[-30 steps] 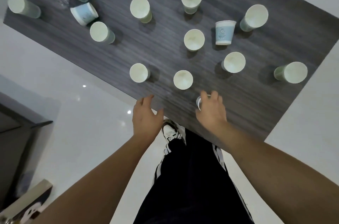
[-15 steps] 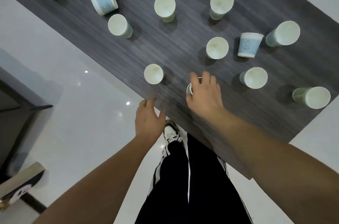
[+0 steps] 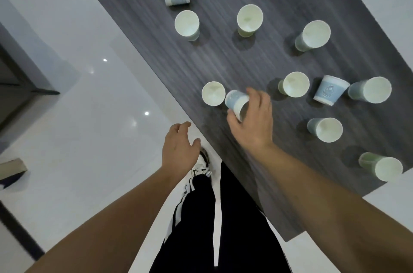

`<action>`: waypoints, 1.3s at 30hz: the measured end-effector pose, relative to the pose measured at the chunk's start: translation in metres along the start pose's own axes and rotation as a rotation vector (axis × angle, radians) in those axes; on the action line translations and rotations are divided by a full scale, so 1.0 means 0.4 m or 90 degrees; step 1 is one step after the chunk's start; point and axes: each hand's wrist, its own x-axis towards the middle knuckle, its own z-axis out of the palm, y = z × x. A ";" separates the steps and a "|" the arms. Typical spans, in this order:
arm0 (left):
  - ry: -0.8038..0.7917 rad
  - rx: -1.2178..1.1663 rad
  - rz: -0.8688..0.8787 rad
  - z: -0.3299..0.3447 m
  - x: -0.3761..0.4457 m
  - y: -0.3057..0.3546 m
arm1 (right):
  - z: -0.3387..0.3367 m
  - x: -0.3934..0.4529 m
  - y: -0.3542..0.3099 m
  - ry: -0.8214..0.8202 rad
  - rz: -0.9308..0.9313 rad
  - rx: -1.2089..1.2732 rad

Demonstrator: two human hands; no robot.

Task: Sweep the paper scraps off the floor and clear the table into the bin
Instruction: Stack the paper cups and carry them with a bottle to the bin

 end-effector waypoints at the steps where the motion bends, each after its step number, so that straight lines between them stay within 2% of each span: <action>1: 0.002 -0.008 -0.001 -0.001 0.001 0.002 | 0.000 0.013 -0.027 0.068 -0.040 0.048; 3: 0.006 -0.024 0.008 0.002 -0.002 0.008 | 0.007 0.045 -0.080 0.088 -0.115 0.068; 7: 0.007 -0.041 -0.003 0.014 -0.011 0.013 | 0.069 0.091 -0.112 -0.183 -0.171 -0.200; 9: 0.003 -0.041 -0.015 0.020 -0.017 0.010 | 0.103 0.091 -0.093 -0.297 -0.145 -0.256; 10: 0.002 -0.039 -0.014 0.022 -0.021 0.008 | 0.111 0.086 -0.080 -0.314 -0.125 -0.256; 16: 0.007 -0.009 0.047 0.024 -0.022 0.067 | 0.056 -0.021 0.035 -0.288 -0.045 -0.275; 20: -0.011 -0.006 0.142 0.053 0.007 0.229 | -0.003 -0.121 0.145 -0.260 0.008 -0.293; 24: -0.030 0.026 0.264 0.114 0.030 0.415 | -0.052 -0.190 0.234 -0.225 0.120 -0.265; 28: -0.002 0.145 0.385 0.187 0.083 0.574 | -0.093 -0.253 0.322 -0.188 0.209 -0.215; 32: -0.031 0.313 0.362 0.272 0.150 0.699 | -0.127 -0.342 0.403 -0.091 0.329 -0.119; 35: -0.078 0.335 0.358 0.311 0.155 0.711 | -0.130 -0.429 0.442 -0.027 0.450 -0.058; 37: 0.010 0.252 0.351 0.328 0.106 0.696 | -0.118 -0.475 0.455 -0.013 0.511 -0.035; 39: 0.108 0.130 0.417 0.339 0.027 0.691 | -0.103 -0.497 0.457 -0.002 0.532 -0.019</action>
